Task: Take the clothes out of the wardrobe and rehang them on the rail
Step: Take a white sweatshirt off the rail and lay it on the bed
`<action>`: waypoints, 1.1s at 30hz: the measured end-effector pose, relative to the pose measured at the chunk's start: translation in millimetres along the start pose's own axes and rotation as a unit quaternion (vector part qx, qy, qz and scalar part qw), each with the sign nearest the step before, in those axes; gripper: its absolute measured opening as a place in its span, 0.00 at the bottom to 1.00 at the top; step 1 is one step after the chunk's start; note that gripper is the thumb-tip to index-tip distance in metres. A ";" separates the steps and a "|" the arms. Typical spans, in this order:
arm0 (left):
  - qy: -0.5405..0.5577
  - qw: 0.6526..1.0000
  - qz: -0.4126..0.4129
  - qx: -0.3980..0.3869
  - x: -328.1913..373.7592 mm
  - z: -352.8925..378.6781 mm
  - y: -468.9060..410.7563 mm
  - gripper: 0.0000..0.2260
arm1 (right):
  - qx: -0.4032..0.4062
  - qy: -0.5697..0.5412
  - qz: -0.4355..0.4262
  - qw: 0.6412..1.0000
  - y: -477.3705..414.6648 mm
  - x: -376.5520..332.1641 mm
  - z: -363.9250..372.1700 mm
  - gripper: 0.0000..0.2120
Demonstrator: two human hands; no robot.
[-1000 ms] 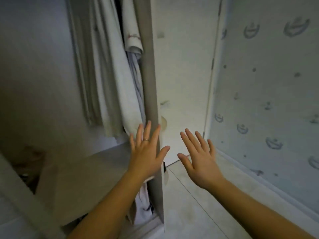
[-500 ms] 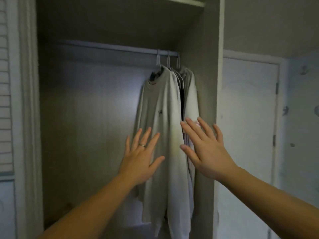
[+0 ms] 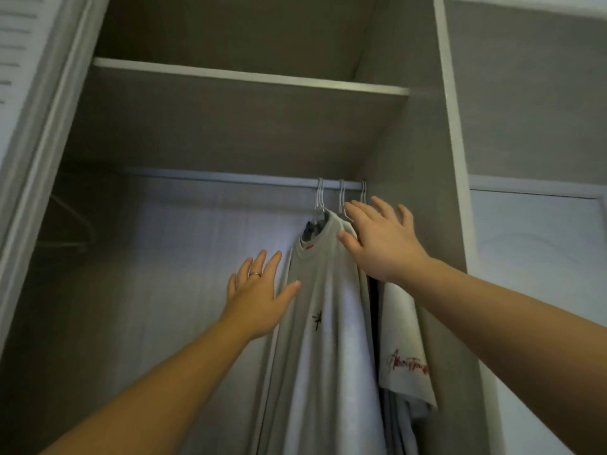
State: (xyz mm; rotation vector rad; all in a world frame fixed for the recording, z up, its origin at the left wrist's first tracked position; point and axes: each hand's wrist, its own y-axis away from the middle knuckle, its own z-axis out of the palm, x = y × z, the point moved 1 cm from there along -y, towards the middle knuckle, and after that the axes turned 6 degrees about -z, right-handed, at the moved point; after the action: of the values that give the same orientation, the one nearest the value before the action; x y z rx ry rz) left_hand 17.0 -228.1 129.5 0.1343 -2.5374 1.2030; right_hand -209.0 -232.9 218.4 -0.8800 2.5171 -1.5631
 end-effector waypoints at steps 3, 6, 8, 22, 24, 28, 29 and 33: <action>0.035 0.999 -0.023 -0.011 3.3 13.6 -28.6 0.32 | -0.029 0.014 0.011 0.999 -32.3 9.7 9.9 0.20; 0.059 0.997 -0.032 -0.027 3.6 29.8 -55.4 0.32 | -0.063 0.021 0.015 0.998 -58.4 13.6 21.4 0.15; 0.106 0.992 -0.043 -0.046 1.7 42.1 -73.6 0.33 | -0.060 0.025 0.017 0.998 -73.8 13.0 28.4 0.13; 0.321 0.942 -0.018 -0.099 7.3 122.3 -161.4 0.37 | -0.060 0.066 0.115 0.989 -141.8 -20.9 50.8 0.08; 0.353 0.929 -0.021 -0.106 6.8 141.2 -177.5 0.50 | -0.055 0.081 0.125 0.987 -144.5 -27.2 55.9 0.13; 0.392 0.910 -0.027 -0.129 11.0 146.4 -184.3 0.55 | -0.038 0.144 0.126 0.981 -147.8 -36.4 69.6 0.14; 0.403 0.906 -0.027 -0.130 10.5 147.7 -186.6 0.56 | -0.034 0.157 0.126 0.979 -148.5 -37.6 71.5 0.13; 0.426 0.895 -0.026 -0.128 7.5 149.5 -191.4 0.54 | -0.010 0.154 0.127 0.980 -149.2 -37.3 73.4 0.13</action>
State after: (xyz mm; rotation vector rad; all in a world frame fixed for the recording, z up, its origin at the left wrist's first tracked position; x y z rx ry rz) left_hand 14.7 -464.7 184.7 -0.3224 -1.8514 0.6646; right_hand -88.4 -322.8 298.4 -0.3148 2.7152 -1.7012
